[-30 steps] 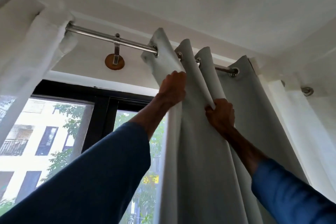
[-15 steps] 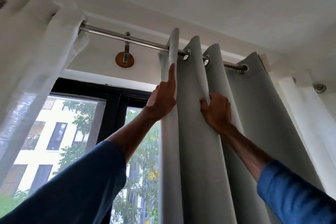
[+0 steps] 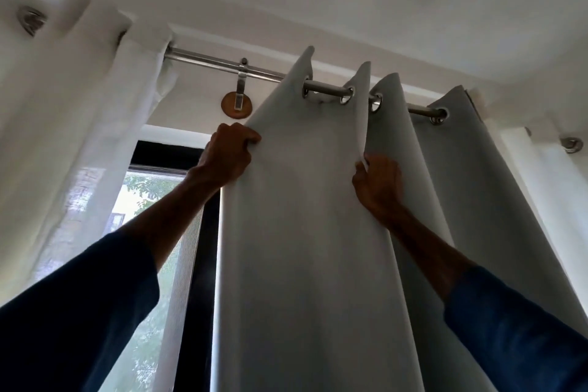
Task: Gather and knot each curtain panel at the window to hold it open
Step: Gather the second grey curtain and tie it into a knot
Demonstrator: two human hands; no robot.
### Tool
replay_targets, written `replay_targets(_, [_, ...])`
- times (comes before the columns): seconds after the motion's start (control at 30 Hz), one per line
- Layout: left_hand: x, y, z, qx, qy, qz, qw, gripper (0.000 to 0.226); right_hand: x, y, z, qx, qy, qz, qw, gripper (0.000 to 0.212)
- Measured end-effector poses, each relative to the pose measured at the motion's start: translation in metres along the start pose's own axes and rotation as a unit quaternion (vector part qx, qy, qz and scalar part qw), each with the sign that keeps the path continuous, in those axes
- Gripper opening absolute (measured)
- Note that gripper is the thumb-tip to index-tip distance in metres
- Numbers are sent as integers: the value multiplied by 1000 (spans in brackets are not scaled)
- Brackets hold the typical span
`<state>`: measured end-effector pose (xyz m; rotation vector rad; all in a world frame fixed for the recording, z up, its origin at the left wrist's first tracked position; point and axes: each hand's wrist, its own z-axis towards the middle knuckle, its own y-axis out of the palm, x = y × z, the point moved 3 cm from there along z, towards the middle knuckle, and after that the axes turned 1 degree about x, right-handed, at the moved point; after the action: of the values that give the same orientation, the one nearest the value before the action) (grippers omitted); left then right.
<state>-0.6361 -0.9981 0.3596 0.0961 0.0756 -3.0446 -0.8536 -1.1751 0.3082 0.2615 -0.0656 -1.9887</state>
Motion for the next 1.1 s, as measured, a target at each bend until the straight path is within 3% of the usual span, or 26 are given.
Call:
replay_targets(0.1, [2, -2, -3, -12, 34, 4, 999, 47, -9, 2, 2, -35, 18, -18, 999, 26])
replay_targets(0.23, [25, 6, -2, -56, 63, -15, 996, 26, -33, 5, 4, -54, -2, -3, 999, 11])
replay_targets(0.4, [52, 9, -2, -109, 72, -53, 990, 19, -73, 19, 7, -89, -33, -9, 995, 12])
replay_targets(0.53, [54, 9, 2, -149, 15, -31, 988, 45, -103, 32, -1, -117, -72, -9, 990, 19])
replay_targets(0.7, [61, 16, 1, -134, -121, -117, 977, 37, -91, 27, -18, -146, -90, -48, 984, 27])
replay_targets(0.8, [71, 30, -4, -138, -158, -186, 960, 52, -85, 20, -36, -146, -87, -47, 984, 30])
replay_targets(0.93, [85, 44, -16, -140, -150, -107, 973, 43, -72, 13, -60, -147, -113, -58, 981, 43])
replay_targets(1.03, [95, 57, -33, -164, -149, -42, 974, 41, -53, 5, -75, -149, -174, -75, 970, 14])
replay_targets(1.07, [96, 62, -39, -173, -149, -26, 973, 46, -45, 3, -79, -158, -204, -71, 963, 14])
replay_targets(1.1, [99, 67, -45, -178, -146, -20, 973, 47, -34, 0, -82, -167, -231, -71, 956, 30])
